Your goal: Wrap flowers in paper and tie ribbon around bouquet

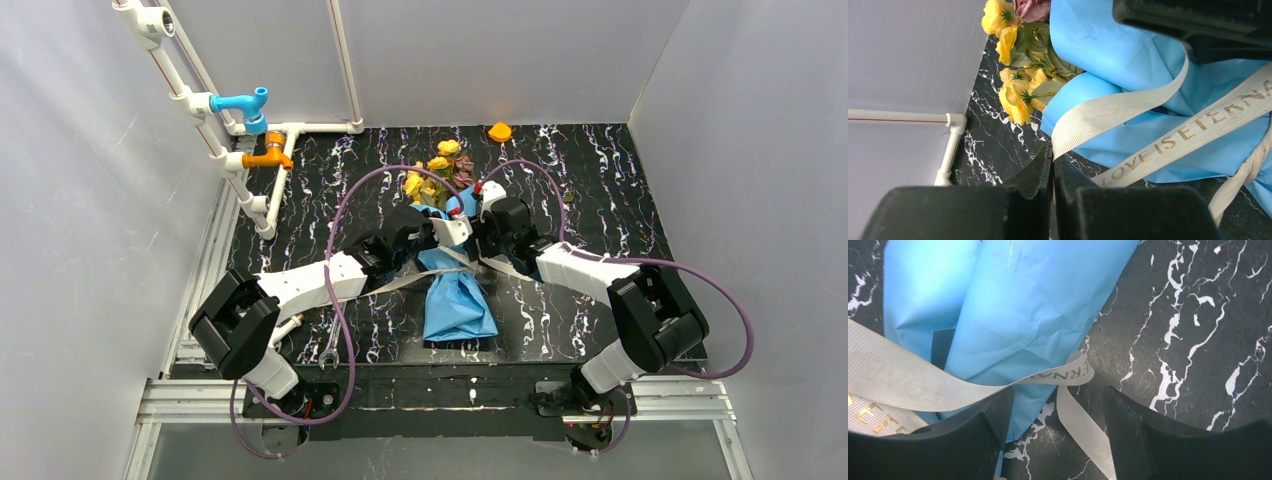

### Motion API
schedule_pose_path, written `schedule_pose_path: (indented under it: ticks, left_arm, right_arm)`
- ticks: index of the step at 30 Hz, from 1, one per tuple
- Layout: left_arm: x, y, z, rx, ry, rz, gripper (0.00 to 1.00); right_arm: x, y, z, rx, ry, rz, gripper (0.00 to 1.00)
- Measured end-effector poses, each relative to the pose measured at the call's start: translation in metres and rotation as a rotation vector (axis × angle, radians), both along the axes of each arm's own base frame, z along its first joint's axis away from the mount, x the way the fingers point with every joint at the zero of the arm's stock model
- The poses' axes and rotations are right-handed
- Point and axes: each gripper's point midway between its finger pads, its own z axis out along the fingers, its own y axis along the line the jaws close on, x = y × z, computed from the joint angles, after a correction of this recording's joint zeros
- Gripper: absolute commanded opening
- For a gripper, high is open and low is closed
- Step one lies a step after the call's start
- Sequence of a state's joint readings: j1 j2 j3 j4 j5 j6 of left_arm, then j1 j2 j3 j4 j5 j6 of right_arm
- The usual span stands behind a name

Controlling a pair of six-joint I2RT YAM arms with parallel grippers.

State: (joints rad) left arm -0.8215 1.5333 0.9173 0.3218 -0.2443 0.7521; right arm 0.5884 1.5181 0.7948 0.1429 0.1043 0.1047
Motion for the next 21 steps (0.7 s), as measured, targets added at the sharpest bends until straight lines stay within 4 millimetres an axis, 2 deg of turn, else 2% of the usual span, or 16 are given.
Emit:
schedule_pose_path:
  ticks: [3,5,9,12,14,16,21]
  left_arm:
    - [0.001,0.001,0.001,0.020,-0.013,-0.007,0.00]
    - [0.001,0.001,0.001,0.031,-0.019,-0.012,0.00]
    - [0.002,0.002,0.002,0.043,-0.027,-0.016,0.00]
    - [0.002,0.002,0.002,0.048,-0.030,-0.017,0.00]
    - [0.002,0.002,0.002,0.049,-0.031,-0.017,0.00]
    - [0.002,0.002,0.002,0.051,-0.032,-0.018,0.00]
    - [0.002,0.002,0.002,0.054,-0.034,-0.019,0.00]
  right_arm:
    - [0.003,0.002,0.003,0.025,-0.004,0.014,0.70]
    - [0.005,0.003,0.005,0.045,-0.007,0.024,0.73]
    - [0.007,0.007,0.009,0.083,-0.008,0.046,0.94]
    - [0.009,0.011,0.011,0.102,-0.009,0.065,0.96]
    - [0.012,0.015,0.012,0.112,-0.011,0.079,0.93]
    - [0.016,0.022,0.014,0.126,-0.009,0.098,0.85]
    - [0.023,0.036,0.012,0.156,0.006,0.148,0.58]
